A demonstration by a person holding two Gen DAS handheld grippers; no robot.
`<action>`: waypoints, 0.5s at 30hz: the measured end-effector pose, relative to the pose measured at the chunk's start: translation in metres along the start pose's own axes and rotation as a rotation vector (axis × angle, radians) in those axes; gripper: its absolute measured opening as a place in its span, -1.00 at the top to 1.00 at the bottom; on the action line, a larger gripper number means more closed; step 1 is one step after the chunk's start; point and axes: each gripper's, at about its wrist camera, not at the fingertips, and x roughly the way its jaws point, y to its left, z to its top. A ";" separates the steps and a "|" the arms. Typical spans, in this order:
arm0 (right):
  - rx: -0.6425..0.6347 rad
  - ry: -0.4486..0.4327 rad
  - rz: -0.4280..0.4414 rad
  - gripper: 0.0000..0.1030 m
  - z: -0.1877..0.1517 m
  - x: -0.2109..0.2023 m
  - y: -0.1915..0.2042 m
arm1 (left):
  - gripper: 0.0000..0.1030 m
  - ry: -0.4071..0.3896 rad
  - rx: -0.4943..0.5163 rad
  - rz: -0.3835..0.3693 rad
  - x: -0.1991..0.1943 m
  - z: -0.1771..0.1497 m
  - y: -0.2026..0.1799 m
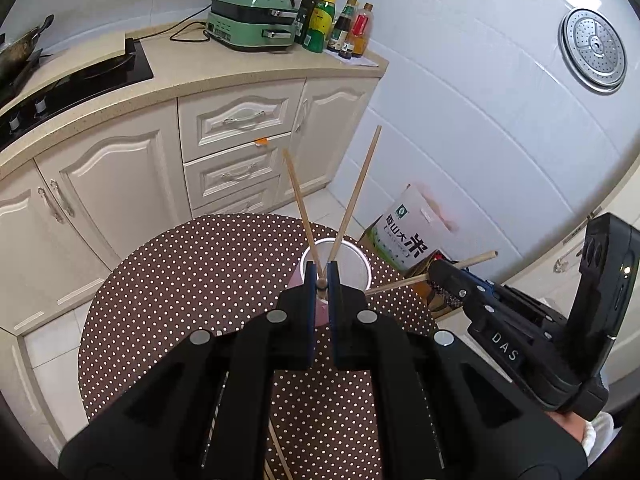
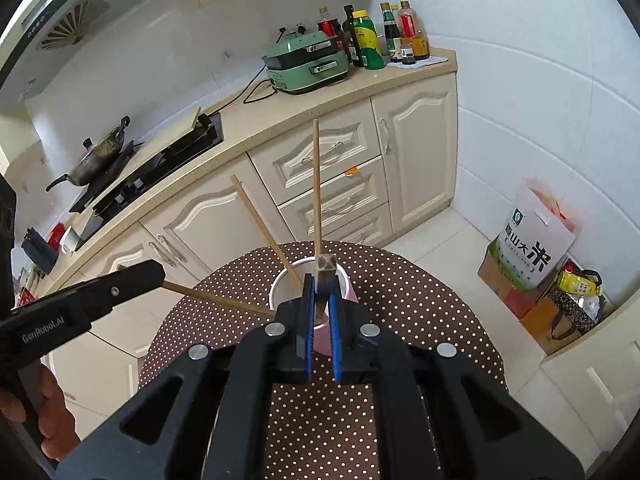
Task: Organize utensils
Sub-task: 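Carry the right gripper's chopstick upright into the pink cup while the left gripper lowers its chopstick in, then open the right gripper over the cup while the left gripper releases its chopstick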
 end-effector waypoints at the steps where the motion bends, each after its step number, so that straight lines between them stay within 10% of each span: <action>1: 0.003 0.001 -0.001 0.89 0.000 0.000 0.000 | 0.88 0.008 -0.001 0.003 0.001 -0.001 0.000; 15: 0.055 -0.007 -0.009 0.54 -0.002 -0.013 -0.002 | 0.87 0.037 -0.001 0.019 -0.008 -0.007 0.005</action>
